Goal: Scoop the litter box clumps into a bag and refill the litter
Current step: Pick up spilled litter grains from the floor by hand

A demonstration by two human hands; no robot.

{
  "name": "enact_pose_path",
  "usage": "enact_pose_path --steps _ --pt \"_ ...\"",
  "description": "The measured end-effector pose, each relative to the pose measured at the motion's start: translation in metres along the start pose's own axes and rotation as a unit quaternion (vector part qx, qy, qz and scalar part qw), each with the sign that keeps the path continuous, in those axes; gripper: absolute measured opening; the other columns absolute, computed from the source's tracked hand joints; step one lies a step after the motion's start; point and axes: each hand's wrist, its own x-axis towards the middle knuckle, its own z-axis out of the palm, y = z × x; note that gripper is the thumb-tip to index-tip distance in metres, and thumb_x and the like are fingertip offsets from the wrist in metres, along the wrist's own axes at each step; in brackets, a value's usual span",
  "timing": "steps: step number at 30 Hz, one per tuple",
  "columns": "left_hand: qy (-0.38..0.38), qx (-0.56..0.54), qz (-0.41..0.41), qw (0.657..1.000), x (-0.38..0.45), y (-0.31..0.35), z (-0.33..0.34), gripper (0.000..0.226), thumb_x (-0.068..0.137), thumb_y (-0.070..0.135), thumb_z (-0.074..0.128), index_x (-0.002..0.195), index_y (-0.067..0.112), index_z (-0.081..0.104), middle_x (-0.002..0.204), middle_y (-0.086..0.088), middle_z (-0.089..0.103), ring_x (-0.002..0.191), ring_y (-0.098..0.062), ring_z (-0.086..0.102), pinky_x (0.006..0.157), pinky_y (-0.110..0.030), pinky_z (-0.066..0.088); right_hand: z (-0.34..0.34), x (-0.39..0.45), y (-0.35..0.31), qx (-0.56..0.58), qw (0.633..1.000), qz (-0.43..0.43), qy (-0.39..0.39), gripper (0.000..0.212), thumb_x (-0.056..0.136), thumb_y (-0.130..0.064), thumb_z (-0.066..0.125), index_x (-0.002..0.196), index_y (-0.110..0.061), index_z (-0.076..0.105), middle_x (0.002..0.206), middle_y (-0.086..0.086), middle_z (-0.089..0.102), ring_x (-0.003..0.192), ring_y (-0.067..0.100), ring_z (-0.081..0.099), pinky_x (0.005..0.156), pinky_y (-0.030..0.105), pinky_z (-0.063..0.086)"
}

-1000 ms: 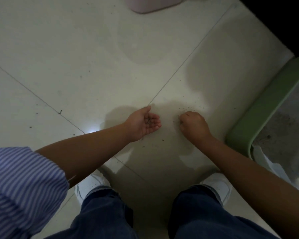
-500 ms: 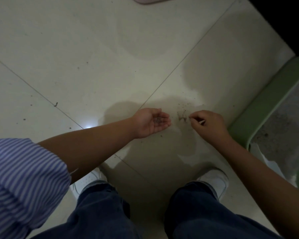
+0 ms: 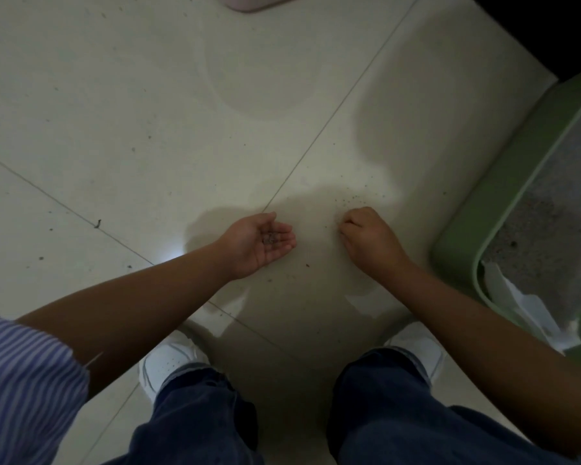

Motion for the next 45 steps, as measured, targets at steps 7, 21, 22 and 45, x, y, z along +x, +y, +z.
enact_pose_path --steps 7,21,22,45 --pt "-0.008 0.001 0.004 1.0 0.001 0.001 0.002 0.039 0.098 0.022 0.036 0.073 0.0 0.054 0.047 -0.007 0.063 0.044 -0.014 0.065 0.047 -0.019 0.054 -0.007 -0.015 0.012 0.042 0.998 0.031 0.023 0.028 0.075 -0.02 0.05 0.071 0.0 0.069 0.069 0.014 0.064 0.061 0.03 0.062 0.063 0.027 0.051" --pt "-0.019 0.0 0.007 1.0 0.002 0.001 0.007 0.037 0.098 0.022 0.037 0.074 -0.001 0.054 0.047 -0.007 0.063 0.044 -0.014 0.065 0.048 -0.019 0.054 0.001 -0.002 0.002 -0.023 0.998 0.059 -0.016 0.038 0.022 0.017 0.078 0.043 -0.002 0.054 0.046 0.012 0.051 0.032 0.025 0.048 0.032 0.013 0.036" --pt "-0.019 -0.002 0.007 1.0 0.002 0.001 0.007 0.037 0.098 0.022 0.038 0.074 -0.001 0.055 0.047 -0.007 0.063 0.044 -0.013 0.065 0.048 -0.019 0.054 -0.001 0.0 0.002 -0.025 0.998 0.058 -0.021 0.039 0.02 0.016 0.079 0.042 -0.003 0.053 0.045 0.011 0.05 0.031 0.025 0.048 0.032 0.013 0.035" --pt "-0.031 0.008 -0.001 0.999 -0.005 -0.008 0.015 0.04 0.1 0.017 0.031 0.074 -0.001 0.055 0.059 -0.009 0.061 0.044 -0.012 0.064 0.048 -0.018 0.054 -0.029 -0.005 -0.007 0.119 0.97 0.212 0.034 0.018 0.083 -0.007 0.059 0.094 0.005 0.068 0.092 0.021 0.066 0.087 0.033 0.062 0.076 0.031 0.043"
